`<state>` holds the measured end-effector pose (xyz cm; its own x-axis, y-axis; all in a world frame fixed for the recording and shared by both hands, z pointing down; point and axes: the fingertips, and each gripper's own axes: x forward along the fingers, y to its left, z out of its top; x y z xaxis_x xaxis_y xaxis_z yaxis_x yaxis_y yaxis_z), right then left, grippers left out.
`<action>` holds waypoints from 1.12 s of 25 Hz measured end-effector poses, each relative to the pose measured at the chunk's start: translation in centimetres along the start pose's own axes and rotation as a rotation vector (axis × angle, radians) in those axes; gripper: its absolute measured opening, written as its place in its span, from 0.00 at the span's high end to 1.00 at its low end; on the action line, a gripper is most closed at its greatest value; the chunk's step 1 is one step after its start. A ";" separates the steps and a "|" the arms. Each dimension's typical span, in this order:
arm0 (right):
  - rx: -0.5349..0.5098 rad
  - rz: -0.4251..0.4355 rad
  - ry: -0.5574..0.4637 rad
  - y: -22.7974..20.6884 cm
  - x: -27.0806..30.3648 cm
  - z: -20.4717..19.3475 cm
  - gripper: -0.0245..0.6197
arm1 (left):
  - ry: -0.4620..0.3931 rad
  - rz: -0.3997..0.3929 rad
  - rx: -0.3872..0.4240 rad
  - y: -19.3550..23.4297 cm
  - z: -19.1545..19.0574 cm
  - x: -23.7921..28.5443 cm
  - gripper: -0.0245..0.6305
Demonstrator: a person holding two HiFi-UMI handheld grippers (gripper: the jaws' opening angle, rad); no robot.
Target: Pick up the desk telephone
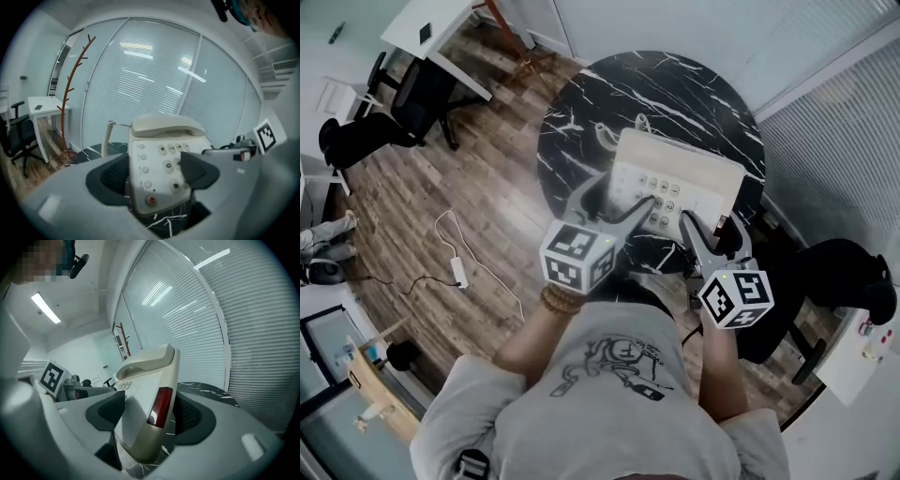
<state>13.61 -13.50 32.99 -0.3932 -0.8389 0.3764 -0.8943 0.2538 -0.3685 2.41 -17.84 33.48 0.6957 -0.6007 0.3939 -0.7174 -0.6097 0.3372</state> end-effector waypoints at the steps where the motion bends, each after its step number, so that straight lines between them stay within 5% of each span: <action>1: -0.004 0.000 -0.009 0.3 -0.3 0.4 0.47 | -0.007 0.000 0.003 -0.3 0.4 -0.3 0.44; 17: -0.055 0.017 -0.104 4.3 -4.3 6.4 0.47 | -0.111 0.002 0.044 -3.4 6.6 -5.1 0.44; 28: -0.075 0.019 -0.124 5.8 -5.4 6.8 0.47 | -0.132 0.003 0.059 -3.9 7.1 -6.8 0.44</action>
<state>12.00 -10.80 23.00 -0.3849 -0.8854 0.2606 -0.9022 0.3013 -0.3087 0.77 -15.04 23.36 0.6950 -0.6631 0.2779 -0.7189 -0.6345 0.2837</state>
